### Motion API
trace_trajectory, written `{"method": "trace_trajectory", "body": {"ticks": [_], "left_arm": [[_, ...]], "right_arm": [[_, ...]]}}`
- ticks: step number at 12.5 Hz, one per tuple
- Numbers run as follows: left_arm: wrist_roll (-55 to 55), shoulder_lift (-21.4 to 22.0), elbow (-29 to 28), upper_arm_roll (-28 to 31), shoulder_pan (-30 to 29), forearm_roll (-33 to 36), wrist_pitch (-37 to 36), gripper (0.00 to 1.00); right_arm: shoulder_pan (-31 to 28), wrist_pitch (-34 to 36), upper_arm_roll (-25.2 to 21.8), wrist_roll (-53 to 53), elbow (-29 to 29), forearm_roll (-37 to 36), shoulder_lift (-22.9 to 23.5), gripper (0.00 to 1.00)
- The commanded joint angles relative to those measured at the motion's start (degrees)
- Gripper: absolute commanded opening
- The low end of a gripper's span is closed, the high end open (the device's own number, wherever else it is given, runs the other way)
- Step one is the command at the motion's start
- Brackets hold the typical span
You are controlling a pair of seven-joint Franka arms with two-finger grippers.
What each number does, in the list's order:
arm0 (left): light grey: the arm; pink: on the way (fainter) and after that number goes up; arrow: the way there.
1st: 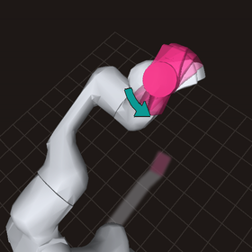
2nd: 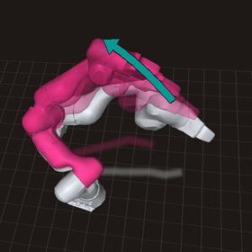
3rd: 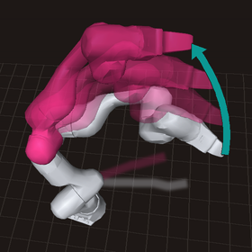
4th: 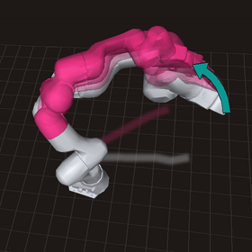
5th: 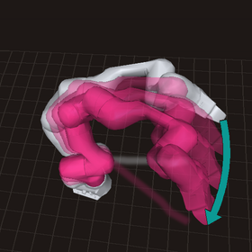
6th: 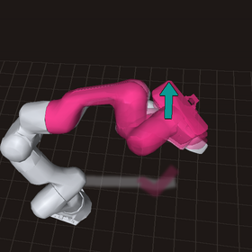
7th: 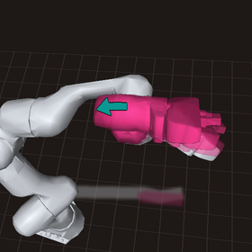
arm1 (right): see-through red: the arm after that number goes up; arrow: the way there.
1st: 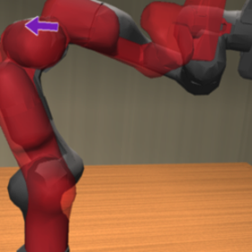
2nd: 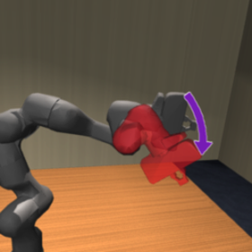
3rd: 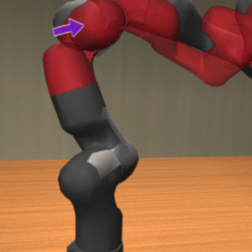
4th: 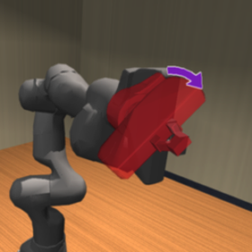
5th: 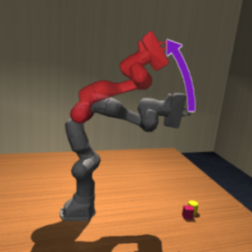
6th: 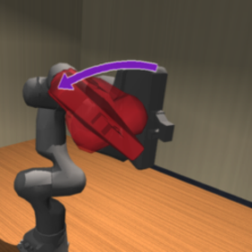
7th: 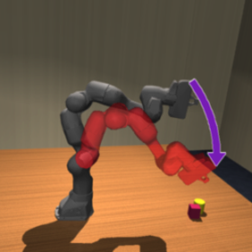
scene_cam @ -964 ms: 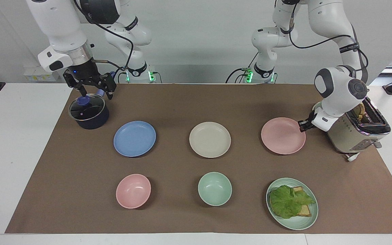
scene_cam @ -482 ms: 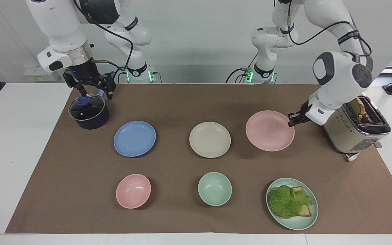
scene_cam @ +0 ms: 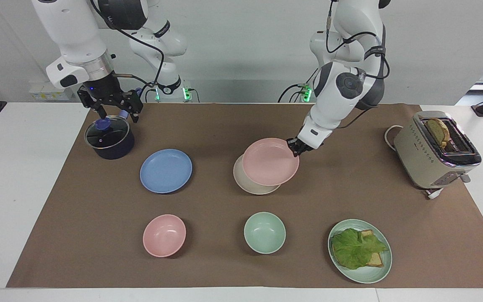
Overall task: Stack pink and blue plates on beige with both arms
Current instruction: 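Carry the pink plate onto the beige plate with the left gripper, then release the pink plate and withdraw the left gripper to rest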
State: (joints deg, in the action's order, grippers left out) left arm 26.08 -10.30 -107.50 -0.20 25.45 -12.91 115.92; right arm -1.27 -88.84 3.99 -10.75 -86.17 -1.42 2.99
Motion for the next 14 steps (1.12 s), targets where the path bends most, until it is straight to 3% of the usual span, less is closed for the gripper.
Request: {"method": "trace_trajectory", "body": {"ticks": [1,3,4,5,6,9,11,12,14], "left_arm": [[-0.51,-0.95,-3.84,1.25,1.62,-1.24,6.13,0.0],[-0.59,-1.13,-4.3,1.25,1.71,-1.33,7.21,0.0],[-0.25,-1.3,-4.13,1.25,1.71,-1.33,7.65,0.25],[-0.42,-1.31,-4.21,1.25,1.36,-1.33,7.65,0.77],[-0.07,-1.31,-4.21,1.25,1.27,-1.33,7.56,1.0],[-1.29,-1.39,-3.78,1.43,0.22,-1.33,7.04,1.0],[-1.65,-1.39,-2.9,1.52,-3.89,-0.45,7.04,1.0],[-2.61,-1.22,-2.2,1.6,-6.53,0.42,6.51,1.0],[-6.46,-0.69,-0.18,1.87,-11.1,5.76,3.45,1.0]], "right_arm": [[-0.75,-0.8,0.23,1.34,0.21,0.63,0.26,1.0],[-0.83,-0.8,0.23,1.26,0.21,0.63,0.18,1.0],[-1.01,-0.8,0.14,1.34,0.21,0.63,0.26,1.0],[-1.1,-0.8,0.14,1.34,0.21,0.63,0.26,1.0],[-1.27,-0.8,0.14,1.34,0.21,0.63,0.26,1.0],[-1.27,-0.8,0.14,1.6,0.21,0.63,0.26,1.0],[-2.06,-1.15,0.14,1.61,-0.57,0.63,0.0,1.0],[-2.33,-3.5,0.23,1.69,-2.76,0.72,-0.96,1.0],[-2.77,-11.41,0.23,2.22,-12.66,1.24,-4.47,1.0]]}}
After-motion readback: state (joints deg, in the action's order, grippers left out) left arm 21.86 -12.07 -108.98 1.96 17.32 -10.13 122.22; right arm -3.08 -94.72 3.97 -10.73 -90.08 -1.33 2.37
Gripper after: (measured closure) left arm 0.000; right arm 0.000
